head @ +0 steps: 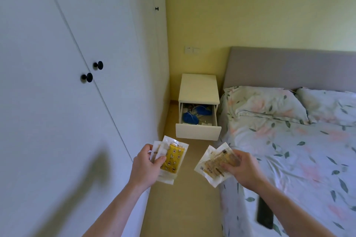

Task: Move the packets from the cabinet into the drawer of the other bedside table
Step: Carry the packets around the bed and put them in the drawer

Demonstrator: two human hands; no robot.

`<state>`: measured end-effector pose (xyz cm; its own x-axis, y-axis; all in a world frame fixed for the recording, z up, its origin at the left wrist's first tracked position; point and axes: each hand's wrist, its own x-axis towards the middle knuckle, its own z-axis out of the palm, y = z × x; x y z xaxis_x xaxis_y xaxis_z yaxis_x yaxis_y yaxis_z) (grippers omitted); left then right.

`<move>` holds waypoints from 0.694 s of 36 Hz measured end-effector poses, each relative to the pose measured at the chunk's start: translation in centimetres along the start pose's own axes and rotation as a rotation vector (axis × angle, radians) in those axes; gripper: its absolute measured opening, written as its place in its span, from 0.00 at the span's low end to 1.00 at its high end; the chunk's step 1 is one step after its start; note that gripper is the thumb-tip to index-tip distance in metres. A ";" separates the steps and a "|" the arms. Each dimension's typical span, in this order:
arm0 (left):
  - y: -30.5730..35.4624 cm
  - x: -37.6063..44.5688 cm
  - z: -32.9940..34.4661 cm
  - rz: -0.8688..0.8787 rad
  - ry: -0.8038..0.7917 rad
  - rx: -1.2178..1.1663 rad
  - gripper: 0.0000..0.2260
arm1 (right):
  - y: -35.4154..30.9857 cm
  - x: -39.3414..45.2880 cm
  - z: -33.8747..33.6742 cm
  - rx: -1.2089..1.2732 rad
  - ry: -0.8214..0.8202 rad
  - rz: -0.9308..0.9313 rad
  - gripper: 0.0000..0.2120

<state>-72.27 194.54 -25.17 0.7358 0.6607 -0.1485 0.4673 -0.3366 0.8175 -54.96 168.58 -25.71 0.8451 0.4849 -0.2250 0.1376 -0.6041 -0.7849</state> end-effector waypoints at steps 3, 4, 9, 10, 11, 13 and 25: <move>0.5 5.3 0.3 0.022 -0.036 -0.009 0.12 | 0.0 3.2 0.2 0.010 0.053 0.013 0.09; 0.7 7.0 0.5 0.023 -0.049 -0.006 0.12 | 0.0 4.2 0.1 0.004 0.064 0.025 0.09; 3.1 14.5 2.4 0.035 -0.118 -0.025 0.13 | 0.4 8.4 -1.6 0.067 0.093 0.111 0.06; 3.6 15.9 3.0 0.039 -0.133 -0.022 0.14 | 0.4 9.4 -2.1 0.081 0.100 0.121 0.07; 4.0 17.4 3.5 0.041 -0.145 -0.020 0.14 | 0.5 10.4 -2.6 0.101 0.108 0.124 0.07; 4.6 20.4 4.7 0.041 -0.159 -0.011 0.14 | 1.3 12.6 -3.4 0.146 0.123 0.141 0.06; 8.6 35.3 11.3 -0.065 -0.117 0.019 0.13 | 5.4 31.0 -9.2 0.108 0.047 0.255 0.05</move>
<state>-36.79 207.41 -29.65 0.7554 0.5990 -0.2657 0.5244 -0.3094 0.7933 -23.28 174.57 -31.61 0.8686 0.2945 -0.3985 -0.1363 -0.6312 -0.7636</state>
